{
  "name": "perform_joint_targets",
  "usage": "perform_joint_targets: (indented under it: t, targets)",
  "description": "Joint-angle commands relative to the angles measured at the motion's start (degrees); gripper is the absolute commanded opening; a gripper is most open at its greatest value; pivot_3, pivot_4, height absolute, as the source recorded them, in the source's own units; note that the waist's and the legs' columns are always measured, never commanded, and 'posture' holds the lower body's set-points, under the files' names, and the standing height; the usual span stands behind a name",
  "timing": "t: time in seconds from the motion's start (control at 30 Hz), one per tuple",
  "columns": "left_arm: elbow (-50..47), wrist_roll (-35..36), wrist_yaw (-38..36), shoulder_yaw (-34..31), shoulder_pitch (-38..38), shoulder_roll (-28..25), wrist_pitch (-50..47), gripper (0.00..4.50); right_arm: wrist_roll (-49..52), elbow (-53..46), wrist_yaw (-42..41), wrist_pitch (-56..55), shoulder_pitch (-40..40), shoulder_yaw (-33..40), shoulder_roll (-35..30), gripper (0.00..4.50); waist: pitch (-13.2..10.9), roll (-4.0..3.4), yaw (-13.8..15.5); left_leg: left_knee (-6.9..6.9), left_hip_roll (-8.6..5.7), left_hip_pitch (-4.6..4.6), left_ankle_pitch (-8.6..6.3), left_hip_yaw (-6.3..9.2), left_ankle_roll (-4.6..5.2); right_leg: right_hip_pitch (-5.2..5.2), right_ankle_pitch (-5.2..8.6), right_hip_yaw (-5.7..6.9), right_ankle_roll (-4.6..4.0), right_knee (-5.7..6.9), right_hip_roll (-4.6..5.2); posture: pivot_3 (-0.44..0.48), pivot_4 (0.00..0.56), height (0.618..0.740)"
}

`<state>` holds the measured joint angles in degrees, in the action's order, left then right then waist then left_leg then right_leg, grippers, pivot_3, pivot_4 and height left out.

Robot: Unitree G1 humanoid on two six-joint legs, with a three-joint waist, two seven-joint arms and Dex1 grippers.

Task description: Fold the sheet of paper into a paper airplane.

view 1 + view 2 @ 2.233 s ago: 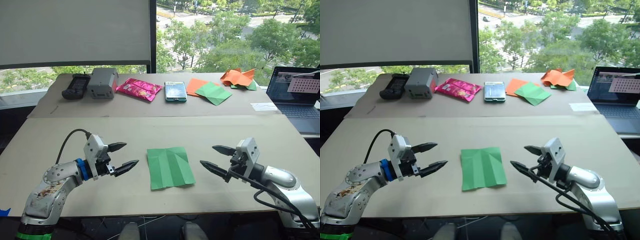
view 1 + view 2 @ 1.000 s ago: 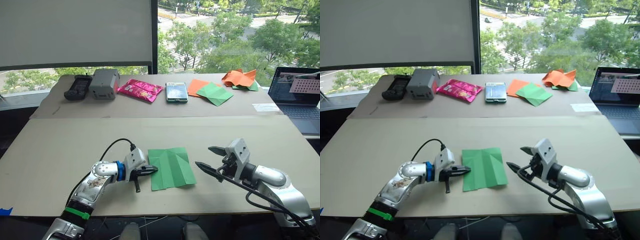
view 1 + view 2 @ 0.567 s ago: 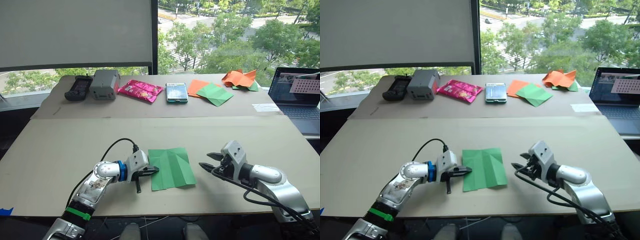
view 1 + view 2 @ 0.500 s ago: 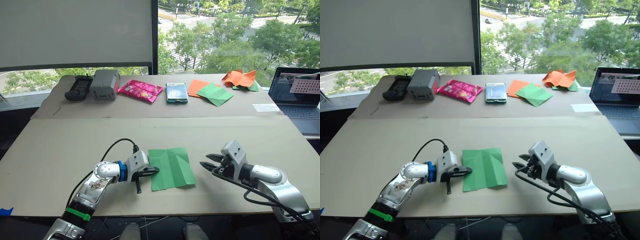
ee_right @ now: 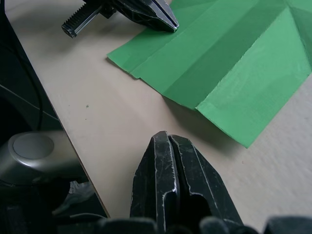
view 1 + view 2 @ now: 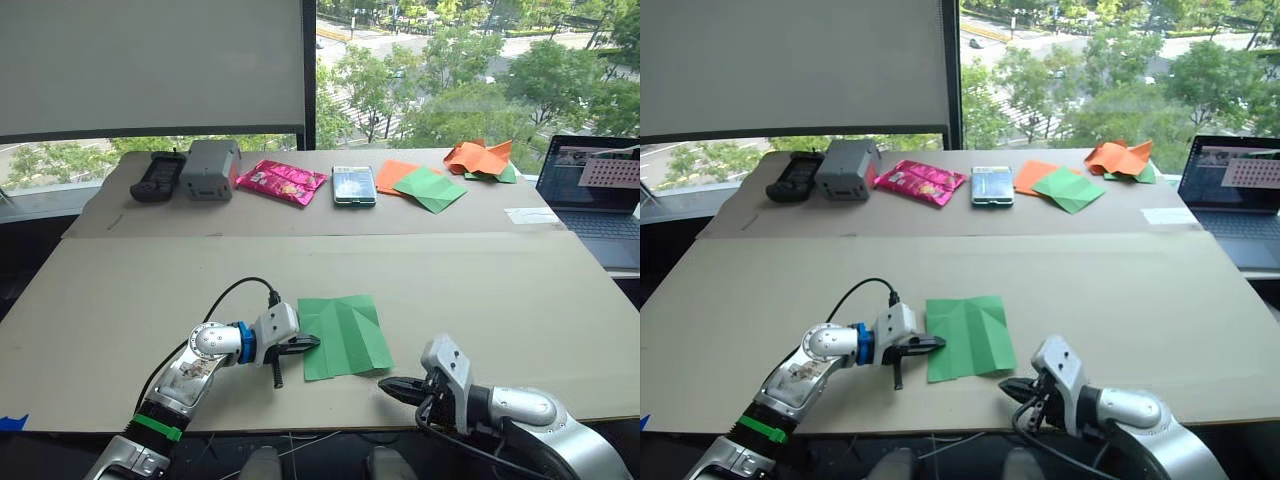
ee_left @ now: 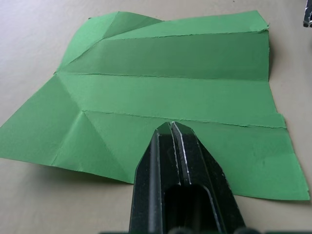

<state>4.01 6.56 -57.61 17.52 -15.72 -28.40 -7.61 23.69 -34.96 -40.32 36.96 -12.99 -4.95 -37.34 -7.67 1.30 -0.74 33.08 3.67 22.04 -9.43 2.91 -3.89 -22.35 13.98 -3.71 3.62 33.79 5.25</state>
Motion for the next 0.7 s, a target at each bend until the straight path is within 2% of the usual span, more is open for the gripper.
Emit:
perform_joint_targets:
  t: [0.03, 0.2, 0.7]
  targets:
    - [1.94, -1.78, -0.85, 1.39, 0.17, -0.74, -0.31, 0.0, -1.21, -0.79, 2.59, -1.92, -0.75, 0.06, 1.72, 0.04, 0.0, 0.0, 0.03, 0.0, 0.0, 0.0, 0.0, 0.0, 0.0, 0.0, 0.0, 0.0, 0.0, -0.01, 0.01, 0.0, 0.15, 0.718]
    - [2.53, -2.03, -1.26, 1.5, -0.33, -0.86, 0.02, 0.0, -2.44, 0.86, 7.39, -4.74, -4.5, 0.35, 7.62, 0.04, 0.02, -0.01, 0.05, -0.02, 0.01, 0.01, 0.0, 0.01, 0.0, -0.01, 0.0, 0.02, 0.0, 0.0, 0.0, 0.0, 0.15, 0.718]
    - [4.58, -2.51, -2.23, 1.66, -2.17, -1.16, 1.13, 0.0, -4.1, 5.24, 13.04, -12.99, -7.22, 0.67, 17.29, 0.04, 0.05, -0.01, -0.08, -0.03, 0.05, 0.04, -0.01, 0.01, -0.02, -0.02, 0.0, 0.03, 0.0, -0.16, 0.0, 0.0, 0.15, 0.718]
